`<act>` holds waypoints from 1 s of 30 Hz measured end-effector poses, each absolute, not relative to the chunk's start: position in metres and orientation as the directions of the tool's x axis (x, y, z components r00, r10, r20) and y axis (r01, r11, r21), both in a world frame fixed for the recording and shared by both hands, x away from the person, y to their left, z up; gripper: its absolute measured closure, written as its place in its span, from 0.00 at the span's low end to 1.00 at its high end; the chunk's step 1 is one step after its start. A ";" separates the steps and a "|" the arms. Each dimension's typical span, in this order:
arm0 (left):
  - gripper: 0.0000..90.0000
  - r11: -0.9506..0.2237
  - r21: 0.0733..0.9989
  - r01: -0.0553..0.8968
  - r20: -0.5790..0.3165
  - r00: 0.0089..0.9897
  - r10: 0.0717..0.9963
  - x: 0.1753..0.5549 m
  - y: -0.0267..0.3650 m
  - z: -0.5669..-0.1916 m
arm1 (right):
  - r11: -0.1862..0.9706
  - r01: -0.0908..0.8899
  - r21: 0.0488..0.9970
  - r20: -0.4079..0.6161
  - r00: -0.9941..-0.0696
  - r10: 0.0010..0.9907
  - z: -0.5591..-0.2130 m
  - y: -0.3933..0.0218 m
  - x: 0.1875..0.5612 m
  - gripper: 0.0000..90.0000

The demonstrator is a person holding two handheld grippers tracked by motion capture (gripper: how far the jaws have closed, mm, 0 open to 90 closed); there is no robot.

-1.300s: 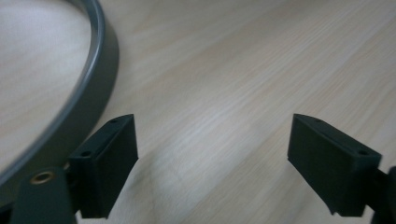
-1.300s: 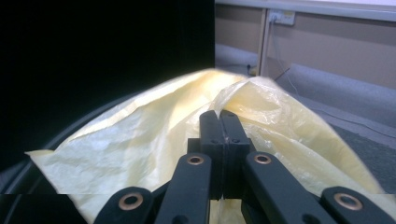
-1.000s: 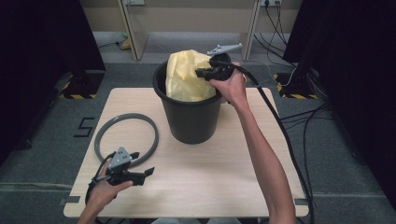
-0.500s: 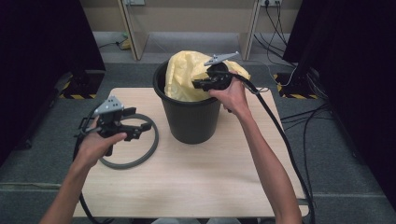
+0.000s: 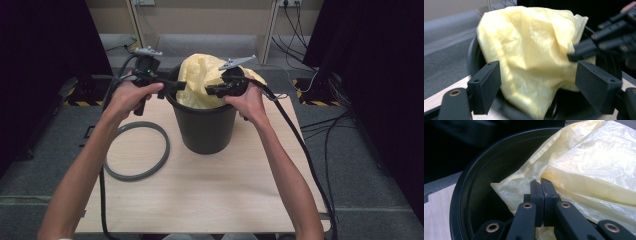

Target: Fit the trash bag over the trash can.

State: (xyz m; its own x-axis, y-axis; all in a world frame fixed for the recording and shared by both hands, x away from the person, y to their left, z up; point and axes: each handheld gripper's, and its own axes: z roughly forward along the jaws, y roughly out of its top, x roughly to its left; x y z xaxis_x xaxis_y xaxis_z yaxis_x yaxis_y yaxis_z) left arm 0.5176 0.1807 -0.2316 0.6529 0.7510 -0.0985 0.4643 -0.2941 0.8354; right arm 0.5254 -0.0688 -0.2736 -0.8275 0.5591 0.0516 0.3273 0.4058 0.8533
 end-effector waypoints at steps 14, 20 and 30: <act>0.39 -0.212 0.814 0.541 -0.202 0.606 0.769 0.578 0.126 -0.230 | 0.410 0.317 0.856 0.050 -0.838 0.544 -0.273 -0.065 0.521 0.99; 0.70 -0.215 0.811 0.545 -0.216 0.619 0.755 0.589 0.115 -0.240 | 0.414 0.309 0.856 0.042 -0.840 0.540 -0.273 -0.065 0.520 0.99; 1.00 -0.309 0.815 0.491 -0.124 0.668 0.734 0.573 0.132 -0.240 | 0.379 0.310 0.872 0.060 -0.836 0.546 -0.265 -0.078 0.515 0.69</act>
